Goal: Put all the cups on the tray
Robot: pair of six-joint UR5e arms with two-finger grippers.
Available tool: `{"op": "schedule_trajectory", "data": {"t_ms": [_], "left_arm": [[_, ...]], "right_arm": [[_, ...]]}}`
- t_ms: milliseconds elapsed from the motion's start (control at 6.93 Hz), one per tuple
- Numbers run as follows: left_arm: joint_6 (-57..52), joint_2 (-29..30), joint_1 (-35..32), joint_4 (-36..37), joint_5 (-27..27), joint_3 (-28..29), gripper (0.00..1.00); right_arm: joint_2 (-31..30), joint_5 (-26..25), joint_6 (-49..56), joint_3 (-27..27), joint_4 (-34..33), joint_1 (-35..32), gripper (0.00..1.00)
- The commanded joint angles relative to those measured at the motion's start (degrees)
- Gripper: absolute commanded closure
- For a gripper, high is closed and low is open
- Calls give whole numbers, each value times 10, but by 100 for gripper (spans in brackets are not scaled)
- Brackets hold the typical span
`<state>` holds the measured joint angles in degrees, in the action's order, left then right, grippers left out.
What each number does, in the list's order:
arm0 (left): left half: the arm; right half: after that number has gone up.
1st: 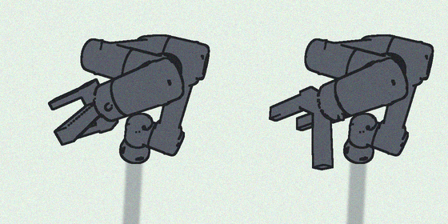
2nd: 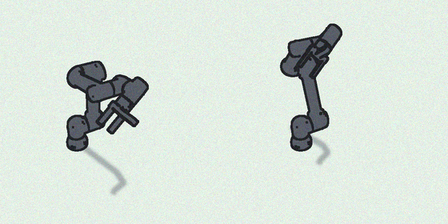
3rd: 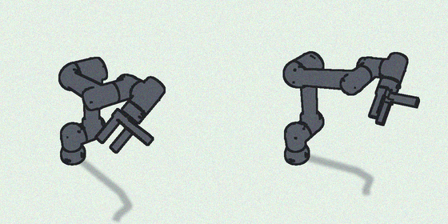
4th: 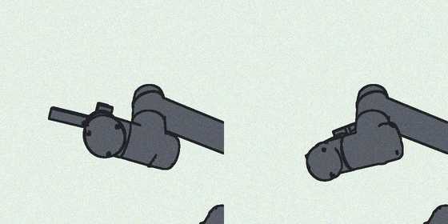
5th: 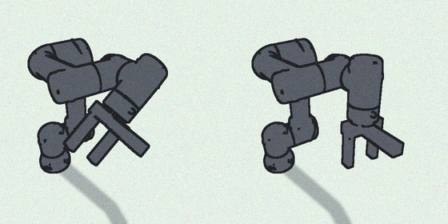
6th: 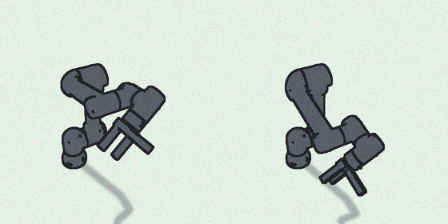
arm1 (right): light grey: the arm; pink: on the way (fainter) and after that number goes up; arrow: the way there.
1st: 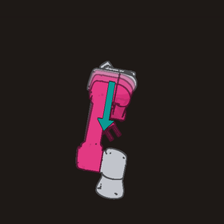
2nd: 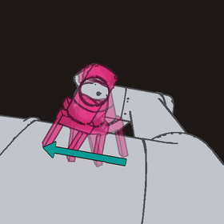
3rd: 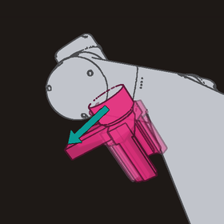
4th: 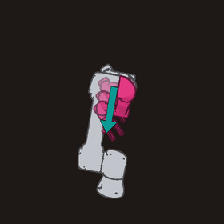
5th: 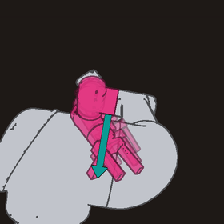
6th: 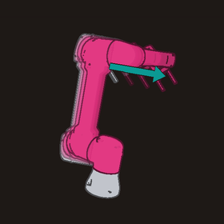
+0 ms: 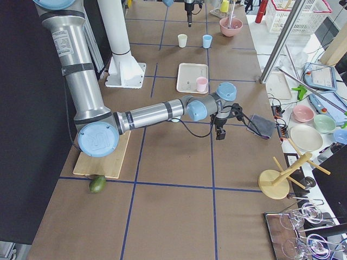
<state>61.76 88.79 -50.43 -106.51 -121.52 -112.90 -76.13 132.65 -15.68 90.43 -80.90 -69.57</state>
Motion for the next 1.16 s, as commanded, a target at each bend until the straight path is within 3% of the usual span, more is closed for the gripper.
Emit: {"op": "schedule_trajectory", "data": {"t_ms": [0, 866, 1011], "left_arm": [[106, 0, 73, -31, 65, -1, 1], [107, 0, 105, -32, 61, 9, 1], [115, 1, 105, -32, 60, 9, 25]], "right_arm": [[-2, 0, 0, -1, 0, 0, 1], [-2, -1, -2, 0, 1, 0, 1], [-2, -1, -2, 0, 1, 0, 1]]}}
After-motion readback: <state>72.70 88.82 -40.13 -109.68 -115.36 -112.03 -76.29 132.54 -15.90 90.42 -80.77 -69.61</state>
